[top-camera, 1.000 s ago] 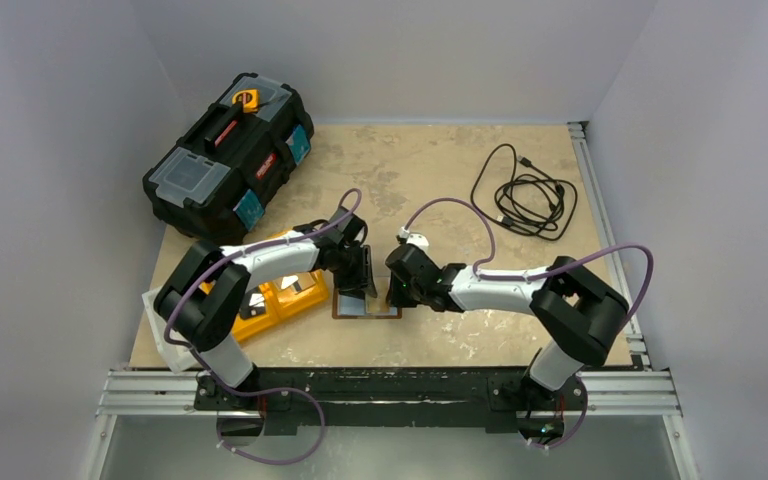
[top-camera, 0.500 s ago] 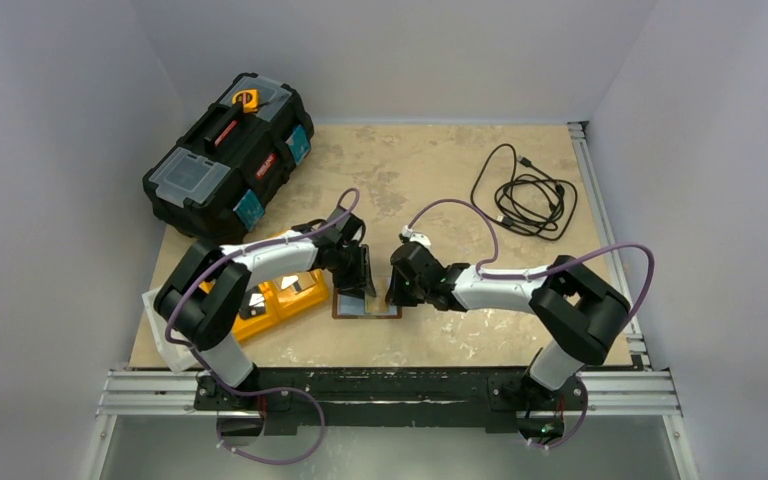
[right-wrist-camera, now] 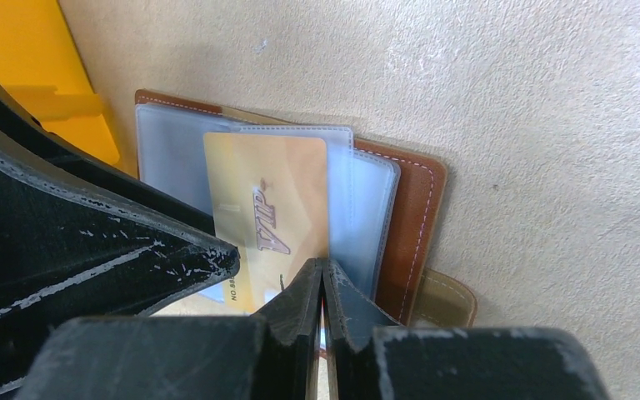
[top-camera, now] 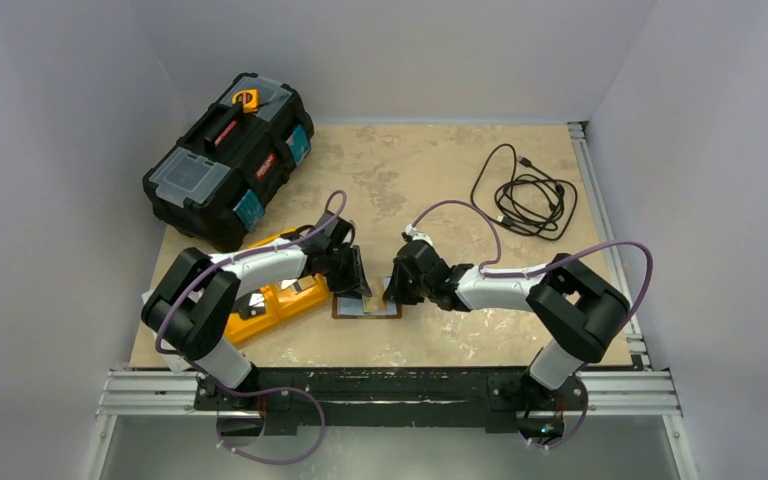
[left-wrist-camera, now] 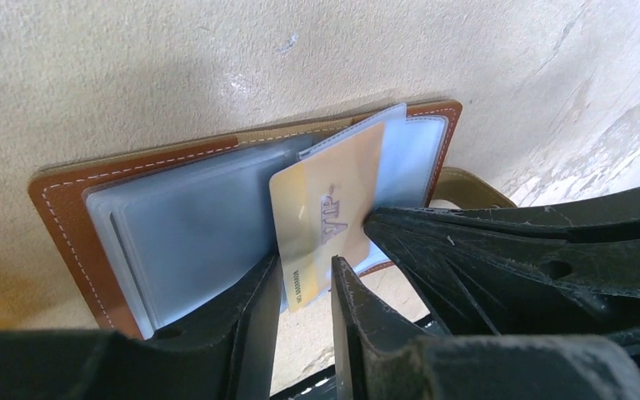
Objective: Take the credit cards out of the card holder
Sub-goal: Remove the credit card from the card holder.
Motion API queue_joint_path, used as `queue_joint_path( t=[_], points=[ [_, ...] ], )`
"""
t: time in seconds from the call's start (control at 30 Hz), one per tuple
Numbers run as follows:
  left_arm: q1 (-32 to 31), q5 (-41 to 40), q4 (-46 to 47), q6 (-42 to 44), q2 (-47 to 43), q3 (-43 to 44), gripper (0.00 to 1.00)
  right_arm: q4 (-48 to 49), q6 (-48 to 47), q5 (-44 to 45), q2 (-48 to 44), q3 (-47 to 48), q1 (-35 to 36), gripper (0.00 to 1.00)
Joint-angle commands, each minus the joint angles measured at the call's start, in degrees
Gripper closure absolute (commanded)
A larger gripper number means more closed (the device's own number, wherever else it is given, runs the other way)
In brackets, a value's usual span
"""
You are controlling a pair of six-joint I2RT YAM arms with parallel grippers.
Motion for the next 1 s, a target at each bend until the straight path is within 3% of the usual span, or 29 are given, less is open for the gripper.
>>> queue_joint_path(
  t=[0.0,0.2,0.97],
  points=[
    [-1.0,4.2,5.5,-2.8,-1.7,-0.4,0.74,-1.7,0.1,-0.1,5.2,-3.0,0.3,0.97],
    [-1.0,-4.1,-2.6,0.4,-0.8,0.2,0.72,-1.7,0.3,0.2,5.4,-3.6,0.3,0.97],
    [-1.1,-14.4,-6.6,1.9,2.0,-0.8,0.64,-3.7,0.0,1.5,5.1,-4.0,-1.5,0.98]
  ],
)
